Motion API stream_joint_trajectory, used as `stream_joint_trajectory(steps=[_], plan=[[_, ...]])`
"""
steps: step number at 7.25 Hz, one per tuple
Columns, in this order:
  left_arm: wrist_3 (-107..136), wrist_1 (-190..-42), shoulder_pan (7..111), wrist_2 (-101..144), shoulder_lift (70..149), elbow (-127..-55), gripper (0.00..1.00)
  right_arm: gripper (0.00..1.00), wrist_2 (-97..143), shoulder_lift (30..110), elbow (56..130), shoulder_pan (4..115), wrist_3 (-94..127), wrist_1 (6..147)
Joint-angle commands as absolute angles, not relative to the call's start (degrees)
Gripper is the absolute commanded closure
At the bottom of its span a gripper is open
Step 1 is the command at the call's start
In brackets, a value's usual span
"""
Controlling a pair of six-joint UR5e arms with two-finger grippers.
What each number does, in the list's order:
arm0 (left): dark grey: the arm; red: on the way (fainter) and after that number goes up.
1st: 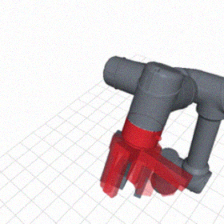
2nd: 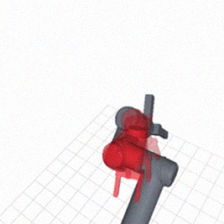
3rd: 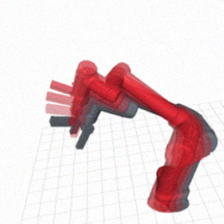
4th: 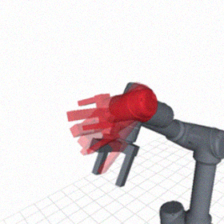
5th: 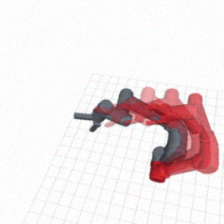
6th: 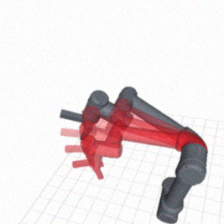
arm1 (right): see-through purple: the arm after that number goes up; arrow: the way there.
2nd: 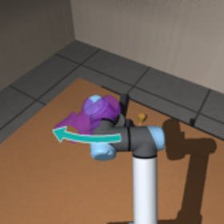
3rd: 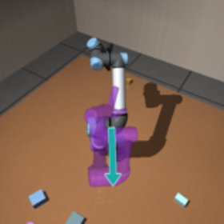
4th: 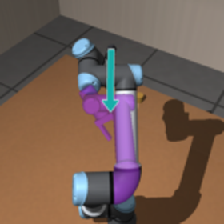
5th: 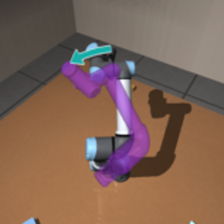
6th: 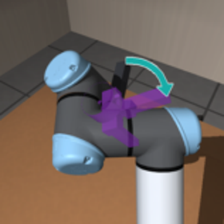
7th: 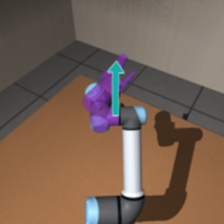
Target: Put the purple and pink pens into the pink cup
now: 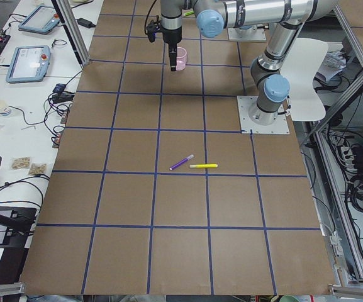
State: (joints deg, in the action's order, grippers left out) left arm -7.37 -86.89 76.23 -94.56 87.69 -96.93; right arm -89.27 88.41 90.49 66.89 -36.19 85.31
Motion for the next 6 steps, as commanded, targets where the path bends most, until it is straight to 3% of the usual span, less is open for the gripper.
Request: stream_joint_trajectory(steps=[1,3,6], plan=[[-8.2,-79.4,65.9,-94.7,91.2,-101.0,0.0,0.0,-91.3,86.7,94.0,62.5,-56.1,97.1],[-18.7,-70.6,57.8,-94.7,95.5,-105.0,0.0,0.0,-91.1,82.7,96.2,58.4,-71.1,99.9],[-22.2,-59.9,51.8,-94.6,103.8,-105.2,0.0,0.0,-90.4,72.4,96.2,51.9,-98.7,111.2]])
